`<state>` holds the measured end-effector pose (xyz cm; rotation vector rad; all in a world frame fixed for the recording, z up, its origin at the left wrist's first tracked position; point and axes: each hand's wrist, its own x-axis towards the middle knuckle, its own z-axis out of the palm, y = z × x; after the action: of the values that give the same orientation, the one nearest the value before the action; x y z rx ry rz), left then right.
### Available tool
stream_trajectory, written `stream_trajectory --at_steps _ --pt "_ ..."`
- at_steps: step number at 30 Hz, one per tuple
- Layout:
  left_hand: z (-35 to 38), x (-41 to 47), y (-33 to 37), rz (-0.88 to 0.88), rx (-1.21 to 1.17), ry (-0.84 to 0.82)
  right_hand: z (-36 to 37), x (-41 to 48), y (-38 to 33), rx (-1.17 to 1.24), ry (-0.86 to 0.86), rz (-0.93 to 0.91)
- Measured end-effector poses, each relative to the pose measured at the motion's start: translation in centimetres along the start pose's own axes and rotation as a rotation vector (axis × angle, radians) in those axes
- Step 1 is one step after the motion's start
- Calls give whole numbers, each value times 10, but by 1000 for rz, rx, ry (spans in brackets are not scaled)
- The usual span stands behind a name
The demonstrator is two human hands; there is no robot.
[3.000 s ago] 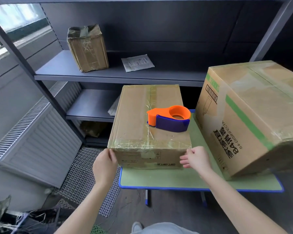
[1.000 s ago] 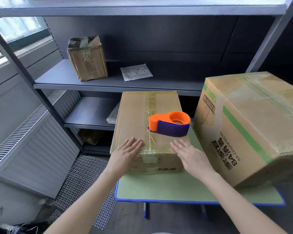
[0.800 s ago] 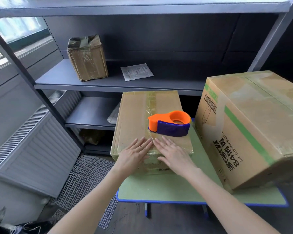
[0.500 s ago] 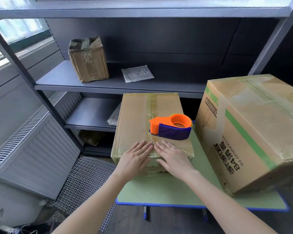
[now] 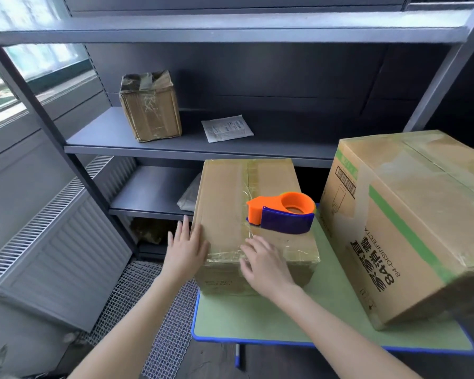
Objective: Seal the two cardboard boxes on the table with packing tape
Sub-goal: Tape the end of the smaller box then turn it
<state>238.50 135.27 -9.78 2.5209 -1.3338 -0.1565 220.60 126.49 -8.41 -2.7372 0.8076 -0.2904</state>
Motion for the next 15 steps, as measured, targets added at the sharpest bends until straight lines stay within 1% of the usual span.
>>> stream_trajectory --at_steps 1,2,5,7,9,11,12,13,14,15 --pt "5 -4 1 -9 -64 -69 2 0 -6 12 19 -7" --pt "10 -8 3 1 -130 -96 4 -1 -10 24 45 -3" --pt "22 -27 17 -11 -170 -70 8 -7 -16 65 121 88" --pt "30 -53 37 -21 -103 -9 12 -13 -14 90 129 169" --pt "35 -88 64 118 -80 71 12 -17 -11 110 119 220" --pt "35 -115 79 248 -151 77 11 -21 -9 117 104 241" --pt "33 -117 77 270 -196 142 11 -22 -8 120 97 247" --pt "30 -112 71 251 -237 213 11 -25 -9 112 82 248" --pt "25 -102 62 191 -287 280 11 -27 -11 80 53 235" --pt "19 -92 54 120 -328 308 13 -30 -14 24 13 206"
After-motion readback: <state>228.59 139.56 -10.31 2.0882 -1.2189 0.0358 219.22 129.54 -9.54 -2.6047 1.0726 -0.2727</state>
